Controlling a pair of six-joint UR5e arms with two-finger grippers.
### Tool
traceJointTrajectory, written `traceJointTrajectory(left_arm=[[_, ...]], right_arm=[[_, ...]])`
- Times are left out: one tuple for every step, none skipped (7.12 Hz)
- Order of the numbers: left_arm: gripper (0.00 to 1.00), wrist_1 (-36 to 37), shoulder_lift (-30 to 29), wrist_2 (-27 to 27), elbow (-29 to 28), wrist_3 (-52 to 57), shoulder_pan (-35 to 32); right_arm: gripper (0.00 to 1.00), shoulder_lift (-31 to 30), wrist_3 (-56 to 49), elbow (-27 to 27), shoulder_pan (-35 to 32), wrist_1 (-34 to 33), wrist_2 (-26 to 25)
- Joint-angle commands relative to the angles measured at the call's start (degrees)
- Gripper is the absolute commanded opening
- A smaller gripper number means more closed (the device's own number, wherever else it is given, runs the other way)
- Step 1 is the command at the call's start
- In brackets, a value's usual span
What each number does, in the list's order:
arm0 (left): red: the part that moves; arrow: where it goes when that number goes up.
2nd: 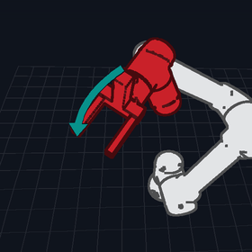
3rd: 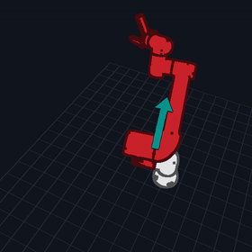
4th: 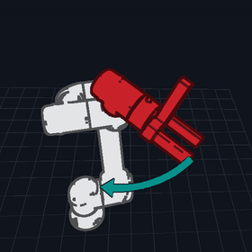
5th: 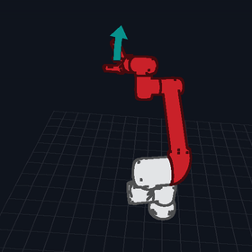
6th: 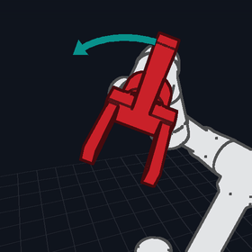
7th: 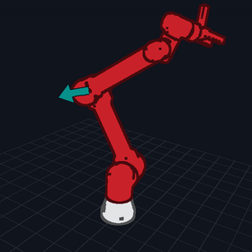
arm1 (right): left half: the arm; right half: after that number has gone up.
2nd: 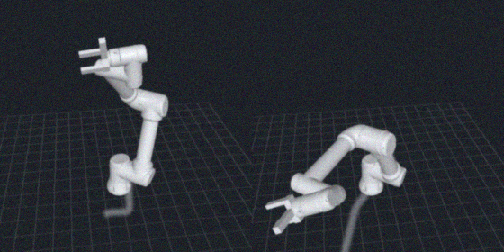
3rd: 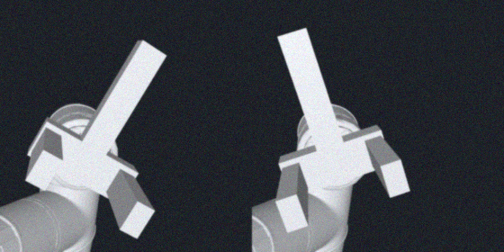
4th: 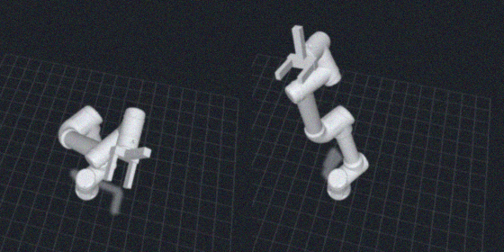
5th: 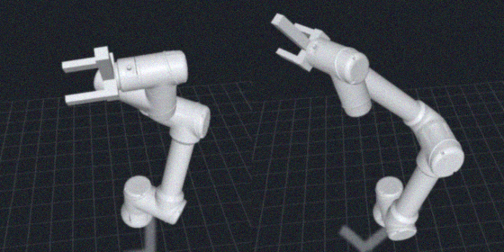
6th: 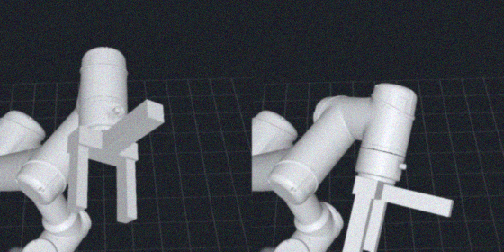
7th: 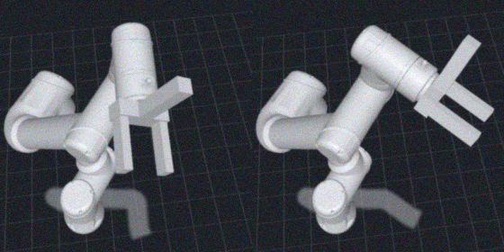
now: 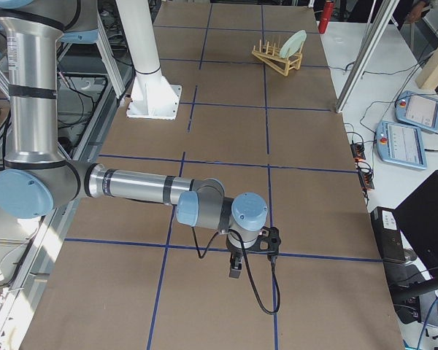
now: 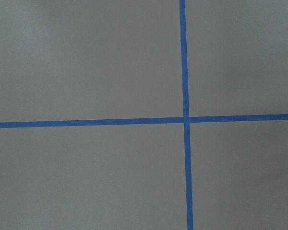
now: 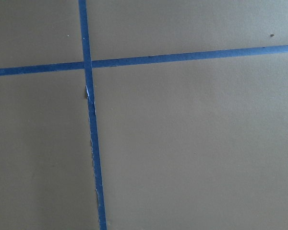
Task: Place plate on table
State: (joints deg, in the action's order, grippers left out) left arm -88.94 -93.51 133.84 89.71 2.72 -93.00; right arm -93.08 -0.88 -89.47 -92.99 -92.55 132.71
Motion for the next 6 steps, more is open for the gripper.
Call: traceJointTrajectory(left_arm=[[1.0, -0.4, 0.0, -0.4, 0.1, 0.2, 0.0], [1.0, -0.4, -0.3, -0.3, 0.1, 0.0, 0.0], [1.0, -0.4, -1.1, -0.4, 0.5, -0.1, 0.0], [1.0, -0.4, -2.2, -0.3, 1.4, -0.1, 0.0], [1.0, 0.1, -4.5, -0.2, 2.6, -0.2, 0.0], [1.0, 0.2, -6.3, 0.0, 4.8, -0.2, 0.0]], right_arm=[[1.0, 0.0, 0.0, 0.1, 0.0, 0.0, 0.0], [1.0, 0.0, 0.0, 0.0, 0.0, 0.0, 0.0], [1.0, 0.0, 0.0, 0.0, 0.0, 0.0, 0.0], [1.0, 0.0, 0.0, 0.0, 0.0, 0.0, 0.0], [1.0, 0.0, 0.0, 0.0, 0.0, 0.0, 0.0], [1.0, 0.0, 0.0, 0.0, 0.0, 0.0, 0.0]])
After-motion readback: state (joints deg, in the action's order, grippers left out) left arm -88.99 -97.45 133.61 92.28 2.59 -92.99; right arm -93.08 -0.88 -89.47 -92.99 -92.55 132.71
